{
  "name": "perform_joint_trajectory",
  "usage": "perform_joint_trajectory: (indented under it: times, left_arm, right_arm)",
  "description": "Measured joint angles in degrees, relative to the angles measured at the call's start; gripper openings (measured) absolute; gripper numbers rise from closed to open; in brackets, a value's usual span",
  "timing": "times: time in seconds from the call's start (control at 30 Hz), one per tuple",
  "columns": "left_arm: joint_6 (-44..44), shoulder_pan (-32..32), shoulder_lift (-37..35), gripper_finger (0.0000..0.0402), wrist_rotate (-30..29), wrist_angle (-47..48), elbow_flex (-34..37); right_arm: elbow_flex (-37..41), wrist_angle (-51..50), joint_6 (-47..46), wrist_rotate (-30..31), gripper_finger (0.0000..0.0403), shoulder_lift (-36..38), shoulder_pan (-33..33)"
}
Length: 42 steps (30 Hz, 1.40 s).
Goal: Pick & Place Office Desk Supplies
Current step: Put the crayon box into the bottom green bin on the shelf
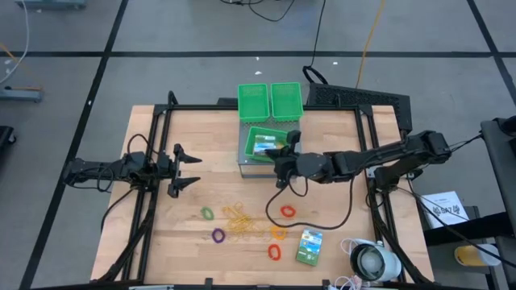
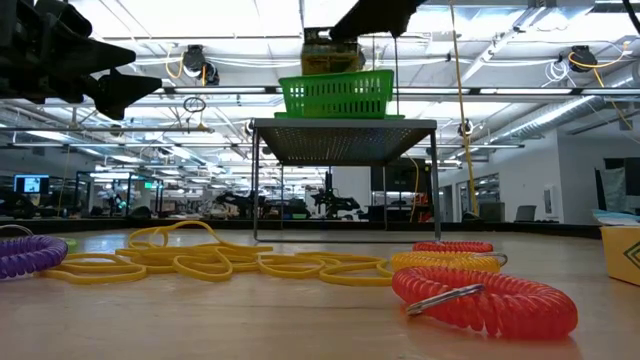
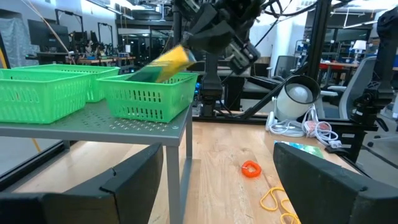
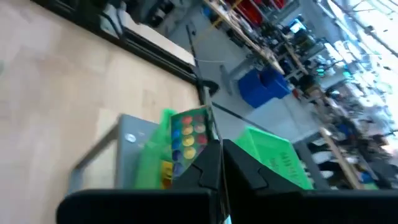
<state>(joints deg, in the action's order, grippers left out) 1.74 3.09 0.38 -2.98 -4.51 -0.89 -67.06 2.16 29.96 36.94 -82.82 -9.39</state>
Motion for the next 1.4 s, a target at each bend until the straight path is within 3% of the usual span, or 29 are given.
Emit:
perform_joint_trajectory:
  times: [0.17,0.33,0.8,1.13,1.4]
  left_arm:
    - [0.0,0.0,0.0,0.031,0.0,0.0,0.0]
    - [0.0,0.0,0.0,0.031,0.0,0.0,0.0]
    - [0.0,0.0,0.0,0.031,0.0,0.0,0.0]
    - [0.0,0.0,0.0,0.031,0.0,0.0,0.0]
    - [0.0,0.0,0.0,0.031,0.0,0.0,0.0]
  right_arm:
    - [0.0,4.4,-1.7,-2.9,0.0,2.4,0.0]
    - [0.0,4.9,-9.3,-8.5,0.0,4.7,1.2]
    - [0.0,-4.4,-26.8,-9.2,0.0,6.5,7.0]
    - [0.0,-7.3,-39.3,-26.4,0.0,8.9,11.7]
    - [0.0,-10.4,-41.3,-26.0,0.0,11.2,12.0]
